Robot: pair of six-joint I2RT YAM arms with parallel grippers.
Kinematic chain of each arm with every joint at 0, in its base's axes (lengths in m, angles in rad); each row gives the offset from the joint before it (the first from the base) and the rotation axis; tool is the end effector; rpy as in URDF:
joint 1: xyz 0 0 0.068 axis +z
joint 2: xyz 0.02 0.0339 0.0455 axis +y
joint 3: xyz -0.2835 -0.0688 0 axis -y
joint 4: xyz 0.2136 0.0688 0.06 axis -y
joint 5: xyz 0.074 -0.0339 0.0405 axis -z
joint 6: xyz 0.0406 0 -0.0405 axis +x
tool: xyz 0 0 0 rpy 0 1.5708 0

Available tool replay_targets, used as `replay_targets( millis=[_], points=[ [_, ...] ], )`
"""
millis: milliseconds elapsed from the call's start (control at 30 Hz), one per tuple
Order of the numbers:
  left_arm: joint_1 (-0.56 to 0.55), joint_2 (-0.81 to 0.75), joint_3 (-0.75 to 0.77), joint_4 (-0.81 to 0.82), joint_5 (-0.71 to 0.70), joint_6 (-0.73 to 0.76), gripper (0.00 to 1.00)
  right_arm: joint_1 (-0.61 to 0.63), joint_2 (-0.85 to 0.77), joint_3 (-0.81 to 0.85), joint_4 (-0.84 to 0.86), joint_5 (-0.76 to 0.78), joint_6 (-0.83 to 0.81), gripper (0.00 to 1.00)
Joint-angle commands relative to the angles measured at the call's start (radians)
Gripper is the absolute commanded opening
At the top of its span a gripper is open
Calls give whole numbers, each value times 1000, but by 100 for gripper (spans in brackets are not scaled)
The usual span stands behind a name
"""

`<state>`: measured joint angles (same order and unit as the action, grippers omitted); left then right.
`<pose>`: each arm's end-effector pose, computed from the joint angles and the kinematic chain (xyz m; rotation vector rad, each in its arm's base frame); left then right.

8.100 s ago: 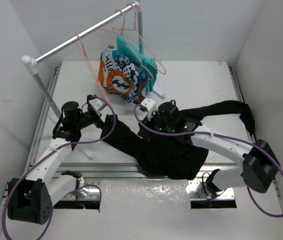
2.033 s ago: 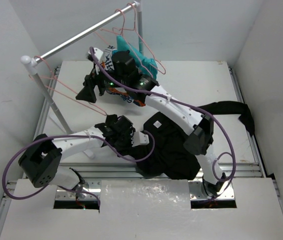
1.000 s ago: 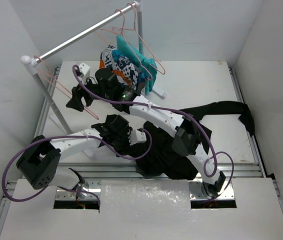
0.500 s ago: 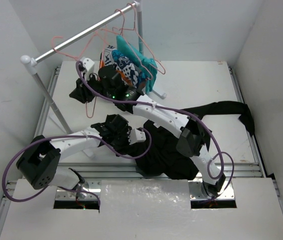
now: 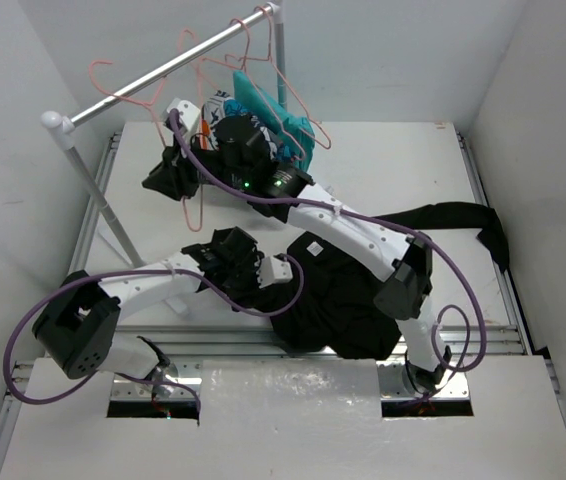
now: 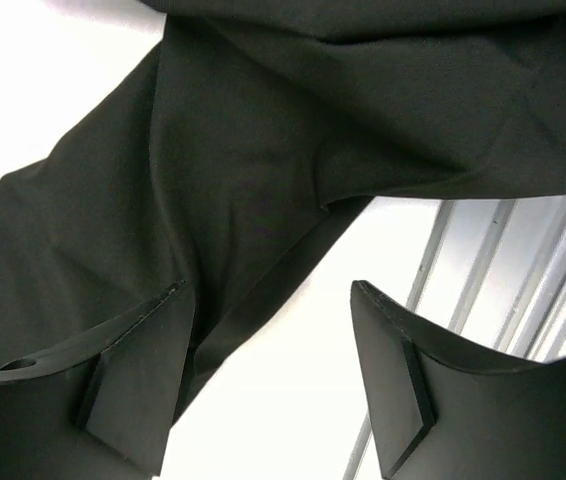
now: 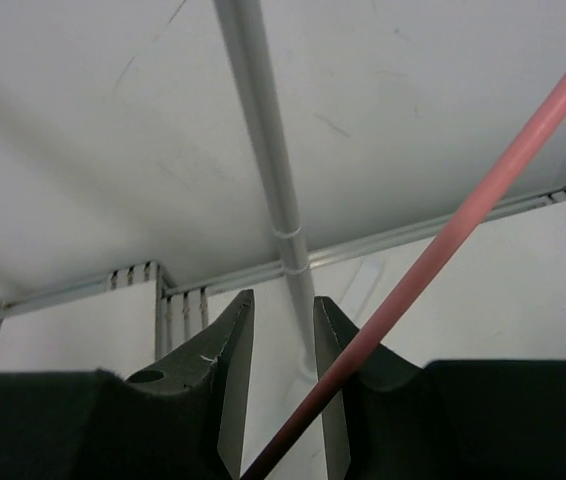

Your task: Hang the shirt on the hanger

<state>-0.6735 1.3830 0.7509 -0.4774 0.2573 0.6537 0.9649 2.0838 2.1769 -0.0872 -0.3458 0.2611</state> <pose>0.1696 -0.1486 0.2128 1.7037 2.0477 -0.3506 0.2612 0.4011 0.4408 -0.8553 1.4739 1.2111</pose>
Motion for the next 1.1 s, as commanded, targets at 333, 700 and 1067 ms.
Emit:
replay_targets(
  millis=[333,700,1067],
  points=[
    [11,-260,47,-371,212,507,61,-43,-439,-446,-34,-107,-76,0],
    [156,-602,41,270,243,436,59,-149,-708,-724,-91,-223,-39,0],
    [170,-471,316,625,275,-23,60,-235,-896,-852,-146,-213,-51,0]
  ],
)
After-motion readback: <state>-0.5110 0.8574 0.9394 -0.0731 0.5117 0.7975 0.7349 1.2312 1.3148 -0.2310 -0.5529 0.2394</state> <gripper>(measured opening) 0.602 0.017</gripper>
